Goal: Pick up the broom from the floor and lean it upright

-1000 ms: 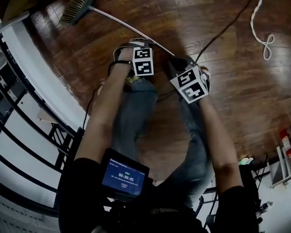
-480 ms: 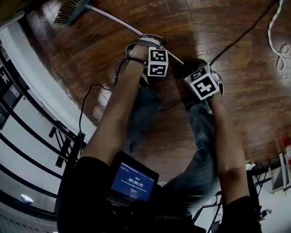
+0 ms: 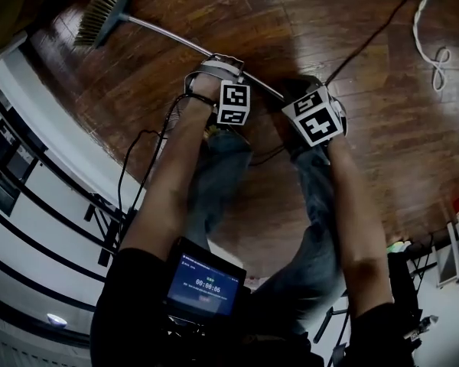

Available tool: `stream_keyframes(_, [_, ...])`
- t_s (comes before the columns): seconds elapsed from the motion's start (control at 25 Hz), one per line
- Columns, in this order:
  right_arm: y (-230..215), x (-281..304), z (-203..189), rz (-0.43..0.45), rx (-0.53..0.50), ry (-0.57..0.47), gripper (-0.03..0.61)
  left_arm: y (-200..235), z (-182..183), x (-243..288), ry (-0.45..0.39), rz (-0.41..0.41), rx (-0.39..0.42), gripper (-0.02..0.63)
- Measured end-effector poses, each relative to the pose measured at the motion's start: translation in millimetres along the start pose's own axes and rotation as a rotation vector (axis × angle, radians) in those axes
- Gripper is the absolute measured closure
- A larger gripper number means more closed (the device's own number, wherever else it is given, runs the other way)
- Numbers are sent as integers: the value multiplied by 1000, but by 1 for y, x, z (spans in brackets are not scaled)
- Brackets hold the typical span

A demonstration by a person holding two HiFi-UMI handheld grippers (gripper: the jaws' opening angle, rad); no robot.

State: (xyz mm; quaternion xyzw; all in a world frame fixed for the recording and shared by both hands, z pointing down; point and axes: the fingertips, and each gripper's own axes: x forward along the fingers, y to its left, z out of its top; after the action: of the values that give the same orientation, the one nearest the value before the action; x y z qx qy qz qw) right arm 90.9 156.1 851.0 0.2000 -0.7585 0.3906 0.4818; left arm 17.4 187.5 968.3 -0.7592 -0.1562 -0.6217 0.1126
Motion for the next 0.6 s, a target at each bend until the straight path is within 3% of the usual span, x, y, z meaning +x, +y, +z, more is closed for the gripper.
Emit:
stream_keyframes(0.12, [0,-42,30,-43,-61,-84,571,10,5,-37,-49,13,-37,494])
stream_keyframes(0.28, [14,-155,103,-109,-133,-276,571,38,7,-130,-115,62,-126,495])
stream_keyframes(0.48, [29,-349,228,-191,-170,-562,568,110,-5,-280,-261,200,-336,500])
stream_keyframes(0.6, [49,-455,281,-232,-151,-705,549,134,-22,-366,-348,273,-482,506])
